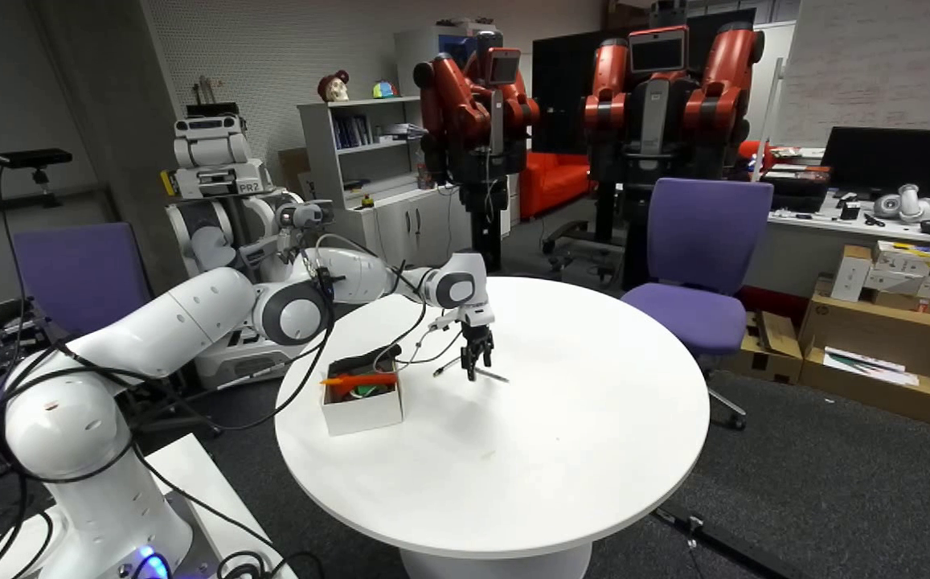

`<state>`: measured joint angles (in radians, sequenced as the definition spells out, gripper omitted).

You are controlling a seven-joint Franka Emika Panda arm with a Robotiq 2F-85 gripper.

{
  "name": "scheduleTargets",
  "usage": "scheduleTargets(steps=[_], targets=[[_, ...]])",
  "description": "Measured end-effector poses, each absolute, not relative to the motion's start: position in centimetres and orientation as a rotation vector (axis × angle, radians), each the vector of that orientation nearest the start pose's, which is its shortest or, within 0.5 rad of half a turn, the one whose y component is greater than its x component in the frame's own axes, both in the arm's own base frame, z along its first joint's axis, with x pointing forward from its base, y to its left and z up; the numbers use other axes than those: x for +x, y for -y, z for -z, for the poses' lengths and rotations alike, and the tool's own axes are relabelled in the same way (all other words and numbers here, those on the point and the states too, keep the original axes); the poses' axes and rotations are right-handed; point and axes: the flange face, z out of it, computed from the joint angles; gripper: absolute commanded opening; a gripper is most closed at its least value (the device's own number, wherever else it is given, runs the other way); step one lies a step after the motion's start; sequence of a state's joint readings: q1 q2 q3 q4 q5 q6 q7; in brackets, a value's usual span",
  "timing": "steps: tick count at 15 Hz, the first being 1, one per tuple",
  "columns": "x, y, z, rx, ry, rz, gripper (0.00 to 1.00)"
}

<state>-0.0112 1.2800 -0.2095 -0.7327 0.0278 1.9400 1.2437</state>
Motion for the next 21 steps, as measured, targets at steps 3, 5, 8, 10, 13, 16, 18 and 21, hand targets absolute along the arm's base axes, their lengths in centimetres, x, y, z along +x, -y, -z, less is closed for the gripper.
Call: scheduleTargets(steps=[3,5,8,10,13,16,18,21], targets=[[79.2,9.1,-15.3,-2.598,-2.024,0.152,1.0],[79.7,8.9,-15.5,-2.578,-1.992,0.227,1.0],[80.3,8.3,-15.4,-2.561,-1.947,0.308,1.0],[80.5,7.8,-15.1,-2.562,-1.928,0.328,1.0],[80.5,7.1,-14.9,-2.567,-1.913,0.326,1.0],[80.5,6.8,-14.9,-2.567,-1.905,0.319,1.0],[80.5,6.8,-14.8,-2.57,-1.903,0.313,1.0],[80.4,6.8,-14.4,-2.576,-1.901,0.305,1.0]])
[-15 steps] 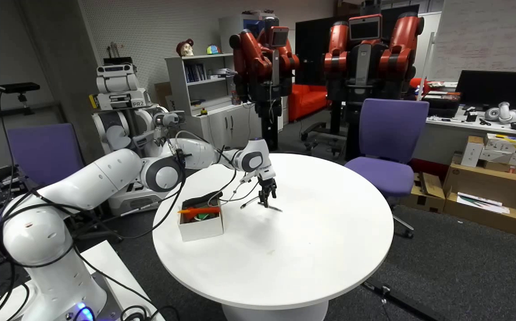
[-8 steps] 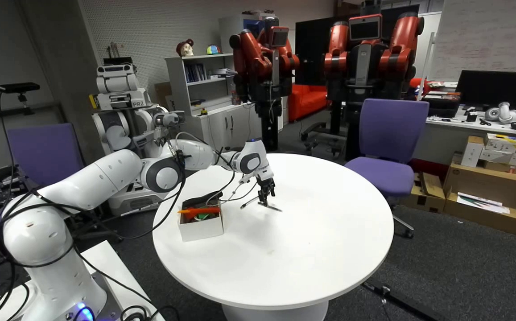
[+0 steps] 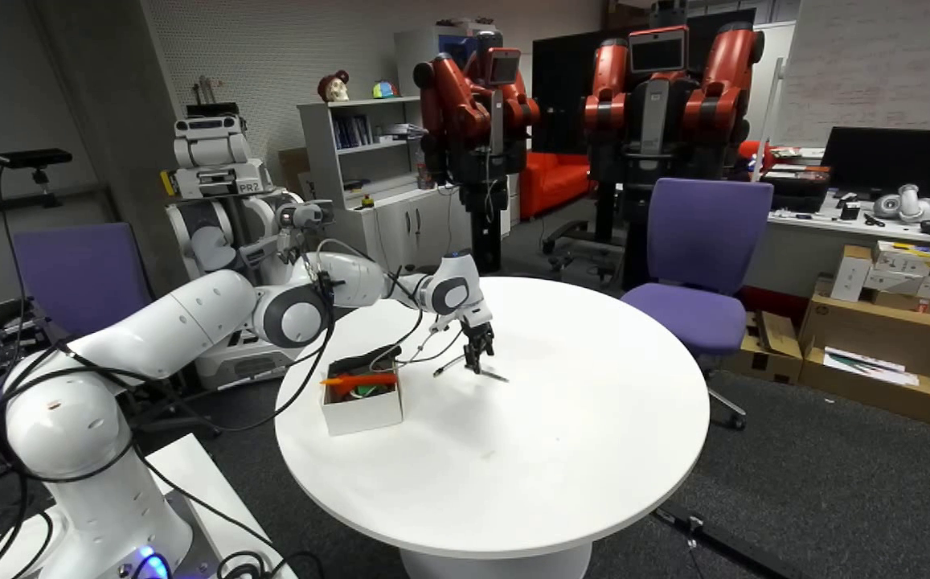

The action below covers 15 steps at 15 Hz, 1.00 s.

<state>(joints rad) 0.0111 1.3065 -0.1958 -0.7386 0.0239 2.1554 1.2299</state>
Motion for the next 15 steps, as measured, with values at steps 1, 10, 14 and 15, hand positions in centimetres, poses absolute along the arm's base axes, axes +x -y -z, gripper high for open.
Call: scheduleTargets(steps=[1,10,14,15], targets=[[80.4,6.8,-14.3,-2.579,-1.9,0.303,1.0],[80.0,6.8,-12.9,-2.622,-1.866,0.277,0.71],[80.0,6.8,-12.9,-2.632,-1.856,0.274,0.48],[80.1,6.7,-13.1,-2.632,-1.852,0.278,0.38]])
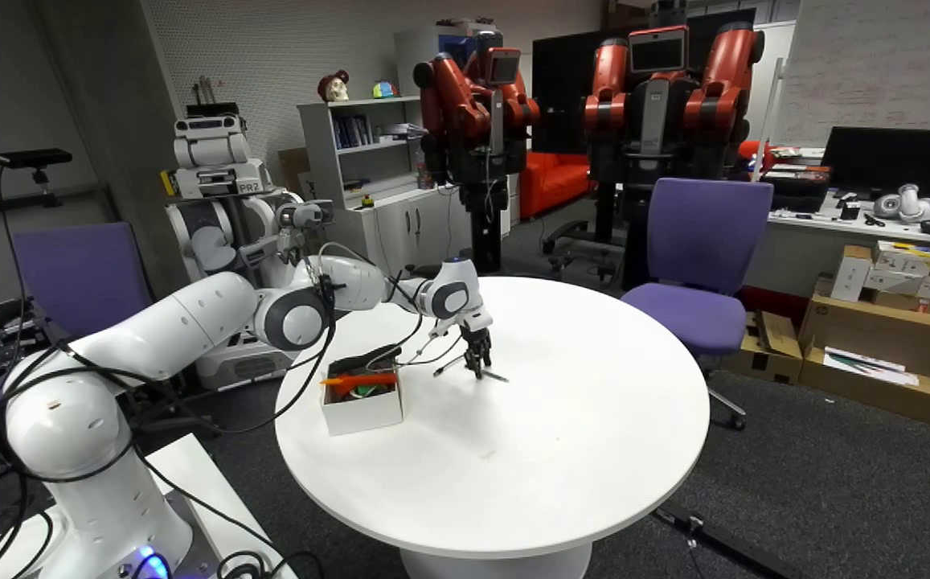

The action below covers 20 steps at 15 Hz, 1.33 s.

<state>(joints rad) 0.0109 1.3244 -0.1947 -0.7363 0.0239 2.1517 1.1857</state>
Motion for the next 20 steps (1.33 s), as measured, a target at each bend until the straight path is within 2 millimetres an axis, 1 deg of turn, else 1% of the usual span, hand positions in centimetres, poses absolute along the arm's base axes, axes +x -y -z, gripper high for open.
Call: scheduleTargets(steps=[1,2,5,7,10,12,13,14,16,18,20], targets=[[80.1,6.7,-13.2,-2.633,-1.848,0.28,0.32],[80.1,6.7,-13.3,-2.634,-1.845,0.282,0.23],[80.2,6.8,-13.6,-2.64,-1.838,0.281,0.01],[80.1,6.8,-13.6,-2.644,-1.836,0.277,0.0],[80.1,6.8,-13.6,-2.648,-1.84,0.262,0.02],[79.7,6.7,-13.8,-2.665,-1.857,0.207,0.02],[79.5,6.6,-14.2,-2.676,-1.869,0.167,0.02],[79.4,6.4,-14.7,-2.686,-1.881,0.129,0.02],[79.3,6.2,-17.0,-2.693,-1.896,0.081,0.02],[79.3,6.0,-20.3,-2.69,-1.906,0.059,0.02],[79.3,5.9,-24.3,-2.685,-1.905,0.058,0.02]])
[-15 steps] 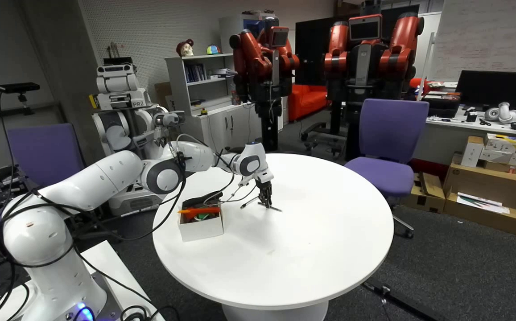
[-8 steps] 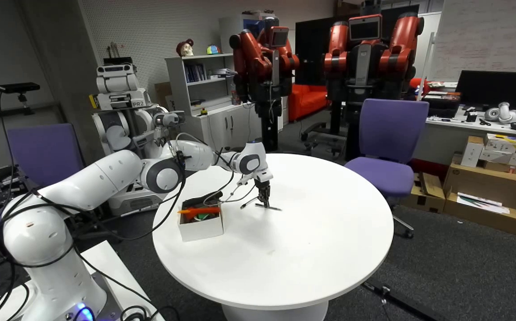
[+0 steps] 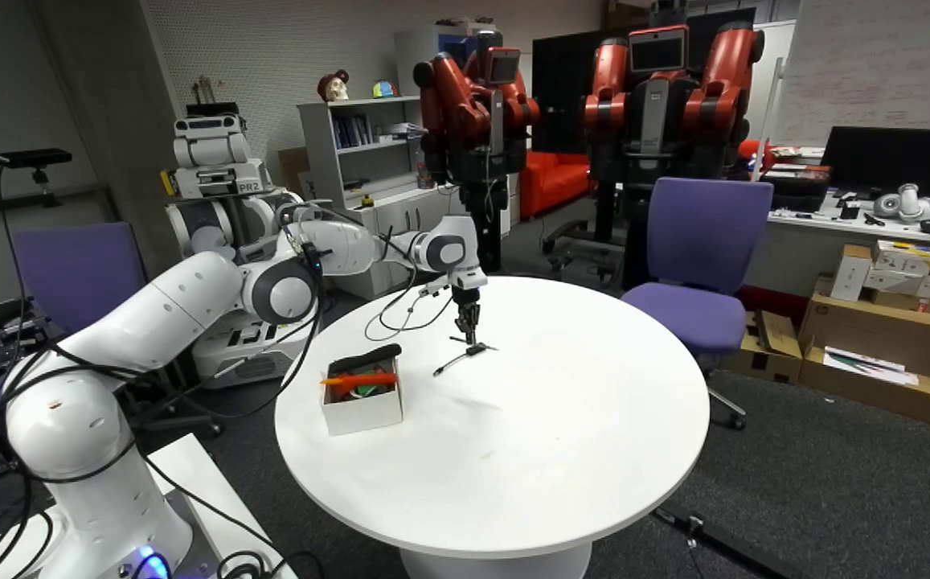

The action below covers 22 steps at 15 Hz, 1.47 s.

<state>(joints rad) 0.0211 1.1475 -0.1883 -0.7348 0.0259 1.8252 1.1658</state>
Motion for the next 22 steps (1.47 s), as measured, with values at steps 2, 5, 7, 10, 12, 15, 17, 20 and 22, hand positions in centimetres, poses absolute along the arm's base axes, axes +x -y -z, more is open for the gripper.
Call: scheduleTargets(steps=[2,5,7,10,12,15,17,20,22], targets=[[79.1,5.5,-27.9,-2.686,-1.893,0.056,0.02],[78.2,4.3,-31.4,-2.698,-1.881,0.022,0.02],[77.3,2.9,-32.2,-2.717,-1.869,-0.017,0.02],[75.8,0.8,-32.3,-2.758,-1.848,-0.078,0.02],[74.6,-0.4,-31.8,-2.803,-1.835,-0.111,0.02],[72.9,-1.8,-31.0,-2.901,-1.806,-0.116,0.02],[71.9,-2.6,-30.4,-2.967,-1.767,-0.077,0.02],[70.3,-4.0,-29.3,-3.082,-1.672,0.017,0.02],[69.0,-5.2,-28.4,-3.155,-1.591,0.067,0.02]])
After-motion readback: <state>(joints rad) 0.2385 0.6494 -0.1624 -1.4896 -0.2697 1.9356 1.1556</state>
